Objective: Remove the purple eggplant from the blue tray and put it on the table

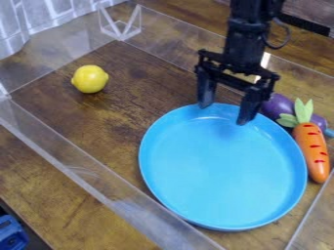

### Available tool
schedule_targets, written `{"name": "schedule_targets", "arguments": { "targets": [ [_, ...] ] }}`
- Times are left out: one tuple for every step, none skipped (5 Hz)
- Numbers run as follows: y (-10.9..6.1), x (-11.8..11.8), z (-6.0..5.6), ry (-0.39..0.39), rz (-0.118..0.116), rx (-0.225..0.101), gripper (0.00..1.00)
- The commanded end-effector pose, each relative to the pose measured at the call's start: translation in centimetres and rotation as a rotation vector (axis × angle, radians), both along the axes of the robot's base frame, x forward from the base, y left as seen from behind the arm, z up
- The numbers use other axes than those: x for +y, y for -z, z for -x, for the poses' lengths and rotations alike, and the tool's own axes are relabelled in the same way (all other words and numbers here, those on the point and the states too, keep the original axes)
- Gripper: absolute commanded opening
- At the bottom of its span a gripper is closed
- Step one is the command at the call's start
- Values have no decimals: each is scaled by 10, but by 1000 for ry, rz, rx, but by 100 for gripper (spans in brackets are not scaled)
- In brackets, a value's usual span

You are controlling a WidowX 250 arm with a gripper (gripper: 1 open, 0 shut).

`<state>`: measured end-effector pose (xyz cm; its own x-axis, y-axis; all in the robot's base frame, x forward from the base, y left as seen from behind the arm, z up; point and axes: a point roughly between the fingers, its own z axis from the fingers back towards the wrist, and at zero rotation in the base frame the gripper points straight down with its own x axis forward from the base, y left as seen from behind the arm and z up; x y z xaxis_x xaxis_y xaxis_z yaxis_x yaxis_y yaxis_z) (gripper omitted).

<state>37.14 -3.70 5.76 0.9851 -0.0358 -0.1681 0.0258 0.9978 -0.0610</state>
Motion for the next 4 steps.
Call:
{"name": "schedule_targets", "arguments": {
  "targets": [
    [-41, 14, 1, -15, -9, -100, 100],
    [-45, 17, 2, -21, -10, -110, 100],
    [-44, 20, 4, -25, -14, -104, 100],
    [-43, 22, 6, -27, -15, -99, 100]
  ]
}}
